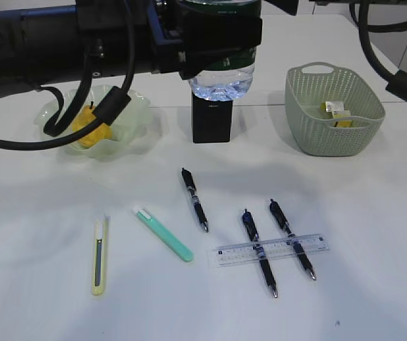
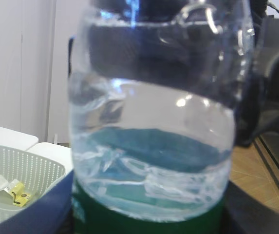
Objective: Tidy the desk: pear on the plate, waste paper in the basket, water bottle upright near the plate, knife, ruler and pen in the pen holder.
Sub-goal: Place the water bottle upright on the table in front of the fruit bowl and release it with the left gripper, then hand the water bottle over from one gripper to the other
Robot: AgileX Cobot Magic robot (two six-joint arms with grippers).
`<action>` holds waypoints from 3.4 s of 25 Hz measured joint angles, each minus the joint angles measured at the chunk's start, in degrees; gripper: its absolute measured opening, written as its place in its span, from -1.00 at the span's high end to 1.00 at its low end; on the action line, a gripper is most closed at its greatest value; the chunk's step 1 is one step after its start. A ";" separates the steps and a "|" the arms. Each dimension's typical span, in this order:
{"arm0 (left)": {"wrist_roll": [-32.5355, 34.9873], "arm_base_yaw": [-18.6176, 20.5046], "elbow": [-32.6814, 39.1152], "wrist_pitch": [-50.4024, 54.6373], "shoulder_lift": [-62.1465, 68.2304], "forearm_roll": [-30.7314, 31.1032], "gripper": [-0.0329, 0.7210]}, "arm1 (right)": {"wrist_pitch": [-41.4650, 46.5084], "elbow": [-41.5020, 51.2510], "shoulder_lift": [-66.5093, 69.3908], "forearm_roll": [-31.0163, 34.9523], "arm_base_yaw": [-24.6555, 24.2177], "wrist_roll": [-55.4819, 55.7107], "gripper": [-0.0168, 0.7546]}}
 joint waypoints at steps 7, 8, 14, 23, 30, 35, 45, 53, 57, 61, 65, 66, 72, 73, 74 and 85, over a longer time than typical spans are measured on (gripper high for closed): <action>1.30 0.00 0.00 -0.10 0.00 0.00 -0.10 | 0.00 0.00 0.00 0.00 0.00 0.37 -0.41; 1.45 0.00 0.00 -0.10 0.00 -0.22 -0.10 | 0.00 0.00 0.00 0.00 0.00 0.64 -0.43; 1.93 0.78 0.00 0.51 0.10 0.53 -0.10 | 0.27 0.00 -0.10 2.18 0.00 2.12 -0.52; 2.35 5.53 0.00 -1.84 0.10 1.29 -0.10 | 0.18 0.00 -0.10 2.89 0.00 2.78 -0.54; 2.35 10.20 0.00 -1.73 -2.05 2.35 -0.10 | 0.40 0.00 -0.10 2.78 0.00 3.03 -0.54; 2.35 12.05 0.00 -1.84 -3.39 3.83 -0.10 | 0.53 0.00 -0.10 2.52 0.00 3.03 -0.54; 2.35 12.18 0.00 -1.95 -3.33 4.62 -0.10 | 0.55 0.00 -0.10 1.69 0.00 3.14 -0.54; 2.25 12.18 0.00 -1.95 -3.33 4.62 -0.10 | 0.26 0.00 -0.10 -7.89 0.00 4.37 -0.54; 2.25 12.18 0.00 -1.95 -3.33 4.52 -0.10 | -2.03 0.00 -0.10 -19.08 0.00 9.28 -0.54; 2.25 12.18 0.00 -1.95 -3.33 4.52 -0.10 | -4.59 0.00 -0.10 -33.57 0.00 17.88 -0.54; 2.25 12.18 0.00 -1.95 -3.33 4.52 -0.10 | -5.93 0.00 -0.10 -48.15 0.00 28.19 -0.54; 2.25 12.18 0.00 -1.95 -3.33 4.52 -0.10 | -6.21 0.00 -0.10 -52.08 0.00 30.97 -0.54; 2.25 12.18 0.00 -1.95 -3.33 4.52 -0.10 | -7.53 0.00 -0.10 -74.21 0.00 54.95 -0.54; 2.25 12.18 0.00 -1.95 -3.33 4.52 -0.10 | -7.53 0.00 -0.10 -77.94 0.00 58.58 -0.54; 2.25 12.18 0.00 -1.95 -3.33 4.52 -0.10 | -7.53 0.00 -0.10 -81.03 0.00 62.99 -0.54; 2.25 12.18 0.00 -1.95 -3.33 4.52 -0.10 | -5.08 0.00 -0.10 -105.60 0.00 102.23 -0.54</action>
